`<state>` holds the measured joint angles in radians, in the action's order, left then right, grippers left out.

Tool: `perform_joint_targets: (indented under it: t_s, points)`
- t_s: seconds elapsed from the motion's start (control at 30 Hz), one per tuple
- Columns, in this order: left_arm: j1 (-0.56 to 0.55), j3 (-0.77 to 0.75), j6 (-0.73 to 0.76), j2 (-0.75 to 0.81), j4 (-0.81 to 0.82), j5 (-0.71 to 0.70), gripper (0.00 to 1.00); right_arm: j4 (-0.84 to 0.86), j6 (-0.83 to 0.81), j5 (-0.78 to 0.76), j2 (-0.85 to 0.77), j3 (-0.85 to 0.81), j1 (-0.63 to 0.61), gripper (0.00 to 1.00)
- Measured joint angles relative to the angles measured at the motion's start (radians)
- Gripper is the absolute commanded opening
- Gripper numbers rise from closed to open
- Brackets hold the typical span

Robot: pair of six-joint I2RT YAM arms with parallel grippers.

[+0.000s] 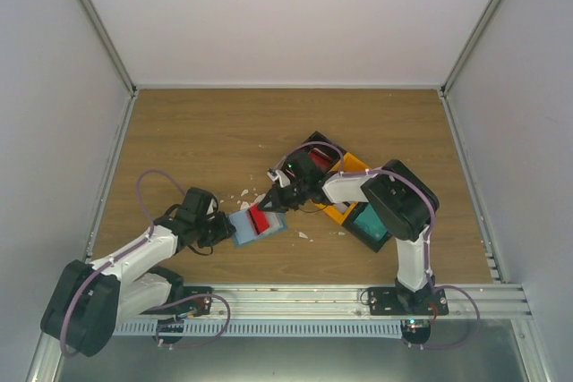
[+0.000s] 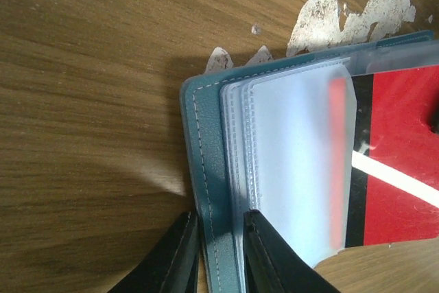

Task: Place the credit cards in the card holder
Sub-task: Insert the credit card into the card holder.

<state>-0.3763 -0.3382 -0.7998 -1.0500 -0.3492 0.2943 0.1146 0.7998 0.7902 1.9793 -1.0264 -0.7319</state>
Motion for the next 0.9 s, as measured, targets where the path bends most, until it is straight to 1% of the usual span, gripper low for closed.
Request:
perform_joint_targets:
  t_s: [0.3, 0.5, 0.7, 0.8, 0.87, 0.9]
  points:
    - [0.000, 0.000, 0.007, -0.014, 0.018, 0.008, 0.21, 0.048, 0.049, -0.004, 0.024, 0.000, -0.008, 0.01]
    - [0.000, 0.000, 0.007, -0.018, 0.024, 0.013, 0.21, 0.105, 0.078, -0.015, 0.043, 0.016, -0.033, 0.06]
    - [0.000, 0.000, 0.007, -0.024, 0.032, 0.018, 0.21, 0.128, 0.092, -0.032, 0.069, 0.016, -0.060, 0.08]
    - [0.000, 0.000, 0.007, -0.026, 0.034, 0.020, 0.21, 0.131, 0.096, -0.033, 0.069, 0.015, -0.062, 0.18]
    - [0.001, 0.000, 0.007, -0.027, 0.035, 0.022, 0.21, 0.135, 0.100, -0.037, 0.068, 0.016, -0.065, 0.29]
    - [0.002, 0.000, 0.007, -0.027, 0.035, 0.023, 0.21, 0.140, 0.101, -0.043, 0.064, 0.016, -0.068, 0.32]
